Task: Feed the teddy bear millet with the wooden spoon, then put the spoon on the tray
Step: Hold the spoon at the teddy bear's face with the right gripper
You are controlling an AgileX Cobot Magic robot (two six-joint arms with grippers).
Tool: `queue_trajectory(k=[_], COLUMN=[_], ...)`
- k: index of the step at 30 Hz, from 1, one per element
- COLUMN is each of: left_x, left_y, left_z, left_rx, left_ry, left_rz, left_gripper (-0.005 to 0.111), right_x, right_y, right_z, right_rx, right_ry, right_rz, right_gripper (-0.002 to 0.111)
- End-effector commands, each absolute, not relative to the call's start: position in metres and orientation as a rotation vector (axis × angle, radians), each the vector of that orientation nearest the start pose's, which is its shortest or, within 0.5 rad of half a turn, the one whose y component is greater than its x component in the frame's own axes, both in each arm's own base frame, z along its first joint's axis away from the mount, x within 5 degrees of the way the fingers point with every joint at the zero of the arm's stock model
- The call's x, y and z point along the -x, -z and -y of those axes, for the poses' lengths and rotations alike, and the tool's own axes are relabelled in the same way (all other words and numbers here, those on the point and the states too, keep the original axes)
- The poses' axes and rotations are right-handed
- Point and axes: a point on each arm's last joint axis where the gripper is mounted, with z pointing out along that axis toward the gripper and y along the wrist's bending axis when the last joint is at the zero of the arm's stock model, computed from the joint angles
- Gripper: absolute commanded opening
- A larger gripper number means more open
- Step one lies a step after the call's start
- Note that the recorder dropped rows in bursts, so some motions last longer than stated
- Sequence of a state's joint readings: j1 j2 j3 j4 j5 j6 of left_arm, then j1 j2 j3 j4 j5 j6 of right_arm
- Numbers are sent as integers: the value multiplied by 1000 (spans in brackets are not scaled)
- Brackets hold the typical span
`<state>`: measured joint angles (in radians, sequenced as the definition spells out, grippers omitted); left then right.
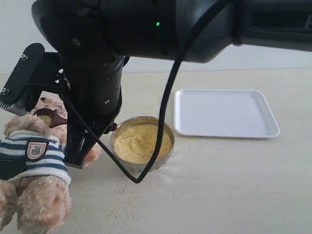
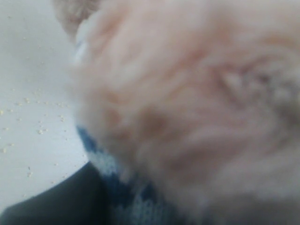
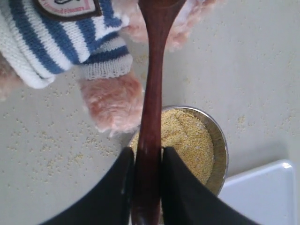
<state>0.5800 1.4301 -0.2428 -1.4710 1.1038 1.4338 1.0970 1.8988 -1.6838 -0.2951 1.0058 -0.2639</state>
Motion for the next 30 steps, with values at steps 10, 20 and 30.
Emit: queue_trajectory(k=[10, 20, 30], left_x=[-165, -165, -165], left_y=[-157, -157, -157], left_z=[-10, -10, -10], left_rx=[368, 368, 368], left_ry=[1230, 1230, 1230], left_rz=[-2218, -2218, -2218], left_gripper=[5, 5, 5], right_x=[-191, -181, -169], right_y=[-288, -276, -282], right_z=[-374, -386, -387], right_rx=[1753, 1801, 1780], right_ry=[352, 420, 651], right_rz=[-1847, -1781, -1680], right_gripper=[0, 0, 0])
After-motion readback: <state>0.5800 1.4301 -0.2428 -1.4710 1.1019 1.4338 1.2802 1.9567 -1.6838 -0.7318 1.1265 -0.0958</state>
